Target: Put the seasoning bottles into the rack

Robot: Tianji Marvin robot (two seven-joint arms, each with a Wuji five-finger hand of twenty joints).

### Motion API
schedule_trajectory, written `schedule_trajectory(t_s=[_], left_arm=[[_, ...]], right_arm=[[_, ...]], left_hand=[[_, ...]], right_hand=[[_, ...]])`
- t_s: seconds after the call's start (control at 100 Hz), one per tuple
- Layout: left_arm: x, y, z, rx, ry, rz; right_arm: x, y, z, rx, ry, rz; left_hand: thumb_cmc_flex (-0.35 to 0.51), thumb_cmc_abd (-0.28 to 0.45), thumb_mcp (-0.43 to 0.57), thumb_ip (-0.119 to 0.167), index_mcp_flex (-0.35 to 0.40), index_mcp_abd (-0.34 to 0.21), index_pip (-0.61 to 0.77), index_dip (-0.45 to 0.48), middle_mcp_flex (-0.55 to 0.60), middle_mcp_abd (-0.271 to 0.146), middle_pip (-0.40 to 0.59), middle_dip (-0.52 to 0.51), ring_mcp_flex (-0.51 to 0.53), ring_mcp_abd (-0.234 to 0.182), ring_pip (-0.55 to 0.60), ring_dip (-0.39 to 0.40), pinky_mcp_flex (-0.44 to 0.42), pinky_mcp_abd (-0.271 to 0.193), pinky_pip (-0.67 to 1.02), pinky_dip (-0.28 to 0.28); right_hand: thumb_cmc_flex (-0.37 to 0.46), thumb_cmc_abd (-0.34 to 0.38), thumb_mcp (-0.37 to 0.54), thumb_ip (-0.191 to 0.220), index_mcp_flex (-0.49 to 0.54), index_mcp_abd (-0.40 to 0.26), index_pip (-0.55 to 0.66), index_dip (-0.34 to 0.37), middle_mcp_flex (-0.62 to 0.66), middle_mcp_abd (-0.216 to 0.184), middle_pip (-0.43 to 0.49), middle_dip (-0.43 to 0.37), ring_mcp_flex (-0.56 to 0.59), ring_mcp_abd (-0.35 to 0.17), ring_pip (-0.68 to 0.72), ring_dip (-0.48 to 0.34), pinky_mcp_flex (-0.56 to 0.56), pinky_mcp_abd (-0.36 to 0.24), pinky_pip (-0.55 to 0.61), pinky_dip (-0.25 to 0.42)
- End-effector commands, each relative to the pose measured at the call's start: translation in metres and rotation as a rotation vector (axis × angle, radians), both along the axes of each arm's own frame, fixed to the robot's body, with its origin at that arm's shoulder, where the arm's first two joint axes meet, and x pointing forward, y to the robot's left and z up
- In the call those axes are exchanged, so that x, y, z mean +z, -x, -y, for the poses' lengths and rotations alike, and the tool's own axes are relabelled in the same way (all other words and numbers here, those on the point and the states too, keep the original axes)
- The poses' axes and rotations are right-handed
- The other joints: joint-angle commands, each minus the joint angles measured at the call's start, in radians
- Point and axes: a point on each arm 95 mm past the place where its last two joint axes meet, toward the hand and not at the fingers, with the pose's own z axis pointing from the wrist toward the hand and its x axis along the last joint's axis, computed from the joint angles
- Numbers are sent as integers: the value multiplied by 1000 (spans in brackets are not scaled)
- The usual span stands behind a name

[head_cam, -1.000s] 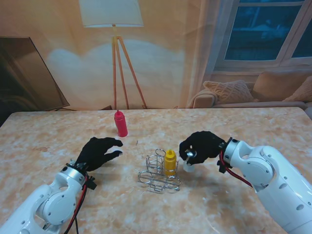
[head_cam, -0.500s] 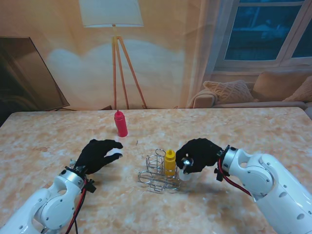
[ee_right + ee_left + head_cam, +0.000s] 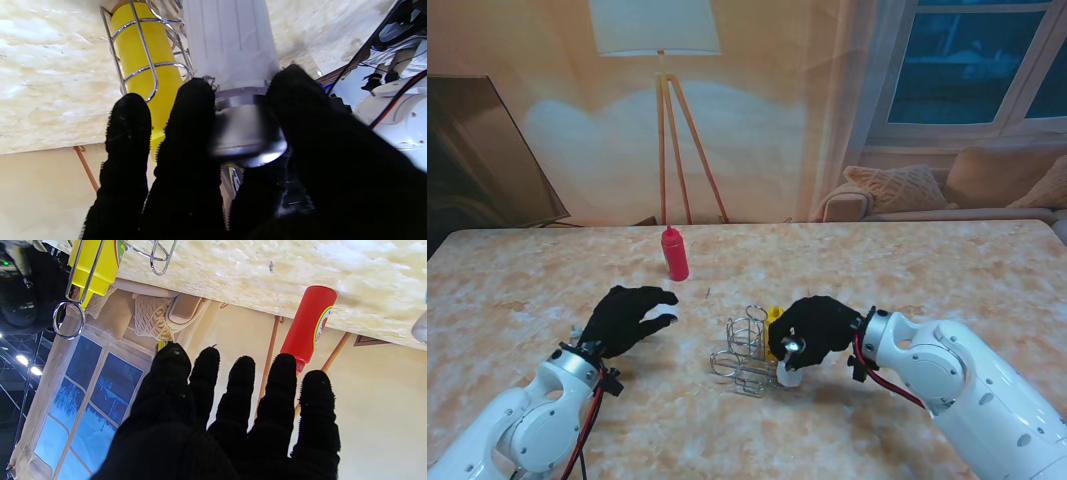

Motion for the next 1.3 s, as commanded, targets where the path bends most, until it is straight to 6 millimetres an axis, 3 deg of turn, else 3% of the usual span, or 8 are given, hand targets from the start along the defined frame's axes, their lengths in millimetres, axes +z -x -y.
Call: schedule_trajectory(t_s=[0.0,0.39,0.6,0.96,1.29], left_arm=[[-2,1,2,-1,-1,-15],[-2,0,4,4,-1,-21],[-2,1,4,3,0,-22],[-3,0,5,4,1,-27],[-3,0,4,1,2,-29]], right_arm=[[-7,0,-6,-11,12,-16],[-20,-2,-20,-67,23,-5],[-23,1,-20,-26,50,-9],[-21,10,-15,-100,62,45],[-23,15,-16,-205,50,129]], left_hand=[[-2,-15,10,25,18,-8,1,13,3,10,-8,5,-30,15,-16,22,-14,10,-10,20],[-2,-15,11,24,18,-10,2,14,3,9,-8,5,-30,16,-16,22,-14,10,-10,19],[-1,-17,10,24,19,-11,4,15,5,9,-7,6,-28,14,-15,23,-13,12,-10,20],[1,-23,11,24,19,-12,10,21,5,9,-6,6,-28,14,-15,23,-14,11,-10,20],[1,-25,11,24,20,-11,12,23,5,10,-6,6,-28,15,-15,23,-14,11,-11,19]], right_hand=[[37,6,56,-6,32,3,67,24,67,-121,116,71,28,-70,32,38,17,-2,30,29],[40,-5,54,0,40,14,73,45,64,-111,143,76,19,-62,85,43,14,9,37,52],[31,-23,59,-5,49,-20,80,58,66,-127,153,75,12,-66,99,41,4,0,33,61],[0,-108,95,-16,74,-4,120,69,66,-91,328,-53,40,-103,244,-12,30,-5,74,118],[-11,-150,111,-23,84,9,156,75,73,-90,395,-99,56,-116,277,-39,42,-13,82,113]])
